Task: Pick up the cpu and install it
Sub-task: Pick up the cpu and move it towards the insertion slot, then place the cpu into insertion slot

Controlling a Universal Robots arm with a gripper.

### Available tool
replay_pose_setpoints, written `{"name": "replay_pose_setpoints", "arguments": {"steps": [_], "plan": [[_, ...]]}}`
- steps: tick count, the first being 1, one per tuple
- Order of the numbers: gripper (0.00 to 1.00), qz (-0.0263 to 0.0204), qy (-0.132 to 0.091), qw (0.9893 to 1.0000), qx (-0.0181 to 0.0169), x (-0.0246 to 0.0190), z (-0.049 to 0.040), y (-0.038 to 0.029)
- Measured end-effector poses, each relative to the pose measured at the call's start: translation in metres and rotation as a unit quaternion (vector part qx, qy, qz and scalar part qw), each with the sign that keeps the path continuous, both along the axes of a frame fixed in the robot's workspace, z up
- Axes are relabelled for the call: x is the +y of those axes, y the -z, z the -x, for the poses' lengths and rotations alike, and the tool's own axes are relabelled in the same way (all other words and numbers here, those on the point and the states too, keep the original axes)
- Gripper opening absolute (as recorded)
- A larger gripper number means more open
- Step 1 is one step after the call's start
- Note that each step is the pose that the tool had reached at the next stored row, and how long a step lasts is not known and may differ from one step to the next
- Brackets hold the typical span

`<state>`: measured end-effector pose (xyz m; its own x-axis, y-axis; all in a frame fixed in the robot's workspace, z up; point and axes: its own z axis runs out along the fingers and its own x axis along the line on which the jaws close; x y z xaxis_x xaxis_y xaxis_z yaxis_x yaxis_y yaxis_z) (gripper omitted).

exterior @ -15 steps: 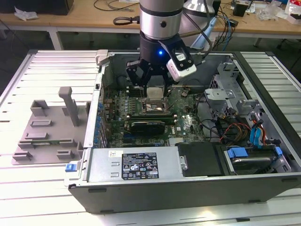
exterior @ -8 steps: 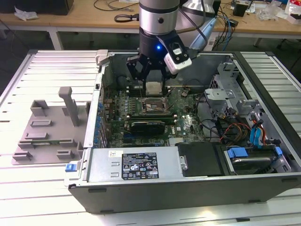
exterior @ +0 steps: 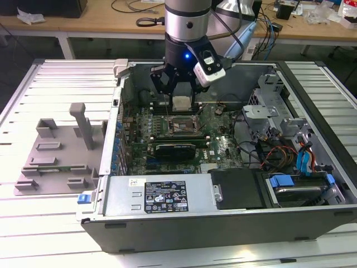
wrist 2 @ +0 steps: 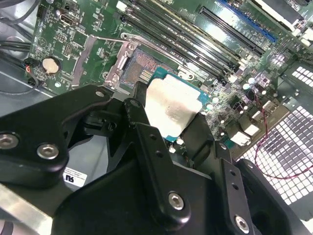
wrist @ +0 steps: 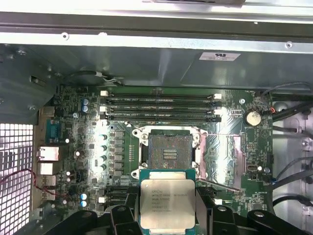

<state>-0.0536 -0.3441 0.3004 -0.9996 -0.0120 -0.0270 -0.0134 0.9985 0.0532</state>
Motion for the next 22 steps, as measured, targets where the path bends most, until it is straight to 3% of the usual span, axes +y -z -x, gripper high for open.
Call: {"name": "replay_pose_setpoints", "arguments": {"steps": [12, 16, 19, 22], "plan": [[0.54, 0.0000, 0.001, 1.0000, 0.0000, 0.0000, 0.0000, 0.0003], [0.54, -0.0001, 0.021, 0.9998, 0.0000, 0.0000, 0.0000, 0.0004], [0.54, 0.0000, 0.072, 0.9974, 0.0000, 0.0000, 0.0000, 0.0006], [0.54, 0.0000, 0.121, 0.9926, 0.0000, 0.0000, 0.0000, 0.0009]]}}
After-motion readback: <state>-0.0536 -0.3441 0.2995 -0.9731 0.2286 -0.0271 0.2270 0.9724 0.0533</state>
